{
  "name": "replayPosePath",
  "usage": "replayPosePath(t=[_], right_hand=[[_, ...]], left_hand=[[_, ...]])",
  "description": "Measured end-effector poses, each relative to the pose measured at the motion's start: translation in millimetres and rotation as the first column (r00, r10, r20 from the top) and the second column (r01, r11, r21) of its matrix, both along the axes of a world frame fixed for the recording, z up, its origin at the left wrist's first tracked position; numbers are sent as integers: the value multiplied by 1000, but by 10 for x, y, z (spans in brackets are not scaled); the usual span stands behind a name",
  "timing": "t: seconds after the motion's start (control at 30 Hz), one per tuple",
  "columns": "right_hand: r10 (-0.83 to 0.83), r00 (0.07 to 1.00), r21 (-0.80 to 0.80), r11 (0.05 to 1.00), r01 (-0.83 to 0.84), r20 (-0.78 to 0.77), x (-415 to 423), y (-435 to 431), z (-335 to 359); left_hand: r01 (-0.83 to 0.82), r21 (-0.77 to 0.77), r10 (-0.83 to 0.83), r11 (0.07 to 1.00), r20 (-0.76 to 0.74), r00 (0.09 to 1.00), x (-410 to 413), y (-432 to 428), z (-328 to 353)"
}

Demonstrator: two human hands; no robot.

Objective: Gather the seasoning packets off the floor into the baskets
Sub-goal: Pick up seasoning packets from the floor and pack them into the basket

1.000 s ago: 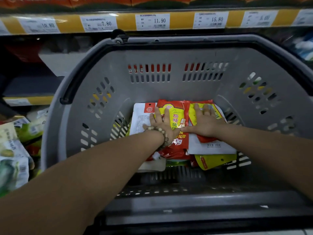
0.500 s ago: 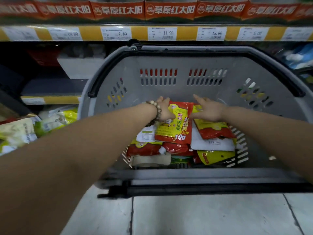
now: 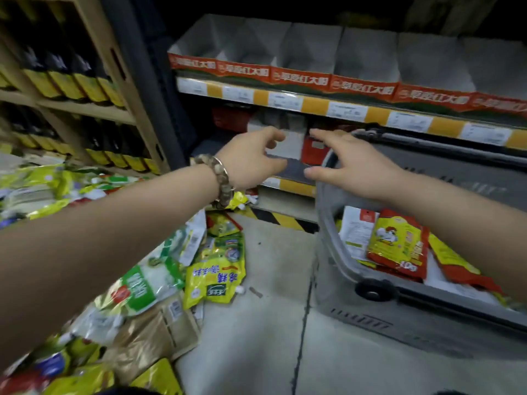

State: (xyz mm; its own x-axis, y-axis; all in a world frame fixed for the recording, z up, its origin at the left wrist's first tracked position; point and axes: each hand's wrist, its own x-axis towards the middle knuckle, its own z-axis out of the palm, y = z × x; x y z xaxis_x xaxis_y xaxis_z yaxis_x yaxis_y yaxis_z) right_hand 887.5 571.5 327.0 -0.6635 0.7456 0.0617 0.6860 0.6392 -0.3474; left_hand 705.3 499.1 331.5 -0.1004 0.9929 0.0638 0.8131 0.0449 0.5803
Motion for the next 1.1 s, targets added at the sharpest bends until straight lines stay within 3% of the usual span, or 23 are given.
replayPosePath(t=[0.13,0.33,0.47,0.83,1.0,1.1], right_hand=[[137,986,1,991,-137,91,-894,-415,-126],[237,950,-94,971,-222,203,-2002,-810,-808],[270,930,-209,953,-220,249,-2459,-956,-1342],[172,973,-491,868,-75,157,-3500,-848,-2418],[100,984,-485,874,-17,145,-3968,-552,-2686],[126,955,-432,902,2,267,-4130,-460,-2907]], left_hand=[[-133,-34,129,991,-92,987,-722,-650,-202],[-292,-163,276,943,-113,955,-1564,-1427,-754],[-393,-234,365,889,-155,918,-1908,-1735,-1147],[-548,-387,555,742,-105,825,-2251,-2116,-2308],[-576,-407,635,709,14,772,-2379,-2039,-2662],[-581,-396,650,711,55,758,-2400,-1928,-2810]])
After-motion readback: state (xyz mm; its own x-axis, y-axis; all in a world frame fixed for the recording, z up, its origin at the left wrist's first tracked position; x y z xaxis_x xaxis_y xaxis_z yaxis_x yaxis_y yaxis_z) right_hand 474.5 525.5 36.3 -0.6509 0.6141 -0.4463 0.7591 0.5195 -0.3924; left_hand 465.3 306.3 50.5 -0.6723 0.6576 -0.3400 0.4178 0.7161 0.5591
